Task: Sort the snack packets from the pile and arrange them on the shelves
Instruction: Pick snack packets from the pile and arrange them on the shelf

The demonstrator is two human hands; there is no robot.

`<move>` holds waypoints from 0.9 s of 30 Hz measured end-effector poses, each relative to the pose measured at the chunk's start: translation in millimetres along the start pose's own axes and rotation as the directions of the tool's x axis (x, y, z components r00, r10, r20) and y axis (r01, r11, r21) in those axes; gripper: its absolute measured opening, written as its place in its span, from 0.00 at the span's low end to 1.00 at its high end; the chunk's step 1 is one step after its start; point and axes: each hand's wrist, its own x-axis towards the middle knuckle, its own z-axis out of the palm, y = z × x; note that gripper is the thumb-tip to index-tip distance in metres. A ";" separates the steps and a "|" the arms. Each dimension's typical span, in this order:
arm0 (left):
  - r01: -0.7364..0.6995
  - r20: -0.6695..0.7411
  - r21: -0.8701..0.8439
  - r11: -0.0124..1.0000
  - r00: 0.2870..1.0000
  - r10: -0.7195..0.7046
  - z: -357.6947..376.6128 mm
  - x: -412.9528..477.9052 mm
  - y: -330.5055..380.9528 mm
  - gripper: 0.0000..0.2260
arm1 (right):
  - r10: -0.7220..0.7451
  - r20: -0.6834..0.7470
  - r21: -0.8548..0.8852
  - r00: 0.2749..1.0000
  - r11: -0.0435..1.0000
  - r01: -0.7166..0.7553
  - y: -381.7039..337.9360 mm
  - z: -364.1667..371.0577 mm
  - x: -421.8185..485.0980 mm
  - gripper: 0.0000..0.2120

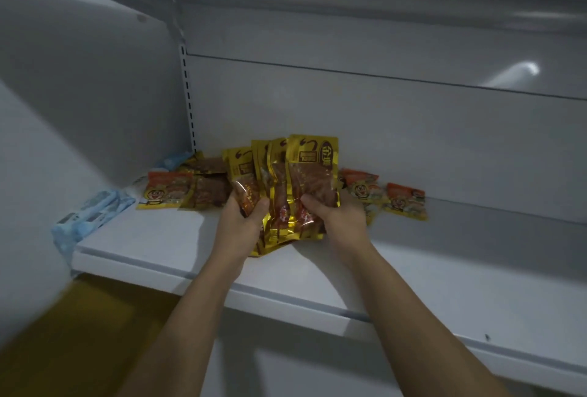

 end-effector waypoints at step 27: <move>0.135 0.459 0.170 0.976 0.866 -0.200 274.8 -134.5 18.3 0.16 | 0.252 -0.422 0.174 0.871 0.965 -0.195 -21.0 -294.8 -116.8 0.09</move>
